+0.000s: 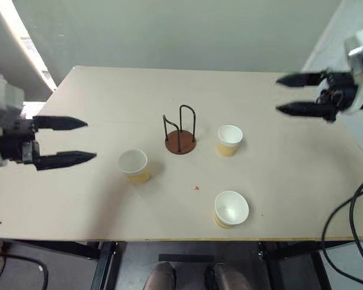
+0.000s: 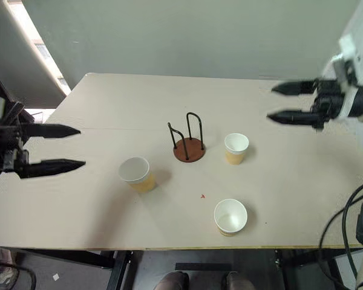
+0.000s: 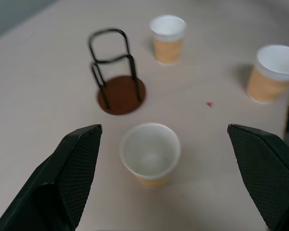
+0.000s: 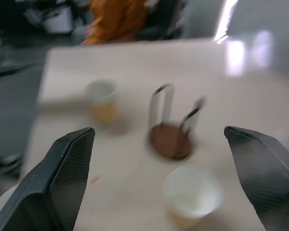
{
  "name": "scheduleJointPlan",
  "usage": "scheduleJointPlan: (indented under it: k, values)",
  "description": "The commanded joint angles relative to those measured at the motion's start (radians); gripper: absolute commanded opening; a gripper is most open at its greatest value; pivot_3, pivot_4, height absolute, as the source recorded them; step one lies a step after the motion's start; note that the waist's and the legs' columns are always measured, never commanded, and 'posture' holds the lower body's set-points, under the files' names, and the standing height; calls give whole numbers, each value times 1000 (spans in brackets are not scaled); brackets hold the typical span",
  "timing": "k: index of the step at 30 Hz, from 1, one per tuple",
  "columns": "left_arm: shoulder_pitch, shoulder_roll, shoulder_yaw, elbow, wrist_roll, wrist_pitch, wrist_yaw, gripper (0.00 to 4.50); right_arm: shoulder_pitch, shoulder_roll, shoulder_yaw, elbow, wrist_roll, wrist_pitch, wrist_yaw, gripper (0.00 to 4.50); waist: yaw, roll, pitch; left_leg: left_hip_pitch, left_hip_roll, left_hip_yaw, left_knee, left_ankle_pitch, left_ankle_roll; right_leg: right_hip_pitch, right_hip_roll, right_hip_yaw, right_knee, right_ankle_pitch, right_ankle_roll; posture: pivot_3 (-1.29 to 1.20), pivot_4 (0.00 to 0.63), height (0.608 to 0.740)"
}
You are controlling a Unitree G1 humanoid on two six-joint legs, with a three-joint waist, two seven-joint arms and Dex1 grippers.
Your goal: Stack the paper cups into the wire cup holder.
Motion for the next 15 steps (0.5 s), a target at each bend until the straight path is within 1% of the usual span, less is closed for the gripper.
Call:
scheduleJointPlan:
  k: [1, 5, 8, 11, 13, 15]
  values:
    - [8, 19, 35, -38, 4, -9, -22, 4480, 6, -45, 9, -87, 36, 5, 41, 4500, -1, 0, 0, 0, 0, 0, 0, 0, 0, 0, 0, 0, 1, 0, 0, 0, 150, 740]
    - [-2, 10, 21, -46, -3, -6, -20, 4480, 23, -67, 36, -105, 49, -4, 42, 4500, -3, 0, 0, 3, 1, 0, 0, 1, 0, 0, 1, 0, 4, 0, 0, 0, 150, 740]
    - [-90, -46, -60, -45, 14, -11, 86, 4480, 19, -56, 30, -99, 43, -5, 42, 4500, -1, 0, 0, 6, 1, 0, 0, 1, 1, 3, 1, 1, 5, 0, 0, 0, 150, 740]
    - [-215, -171, -197, -42, 115, -39, 273, 4480, 20, -42, 18, -110, 44, 2, 37, 4500, 3, 1, -1, 10, 1, 0, 1, 3, 2, 6, 1, 1, 5, 1, -1, 0, 150, 740]
    - [-283, -284, -274, -25, 169, -33, 390, 4480, 21, -27, 12, -124, 47, 8, 20, 4500, 5, 1, -1, 10, 1, 0, 1, 4, 3, 7, 1, 1, 5, 2, -2, 0, 150, 740]
    - [-251, -370, -369, -38, 249, -72, 439, 4480, 34, -17, 0, -155, 58, 20, -1, 4500, 2, 1, -1, 9, 1, 0, 3, 5, 3, 7, 1, 1, 5, 4, -1, 0, 150, 740]
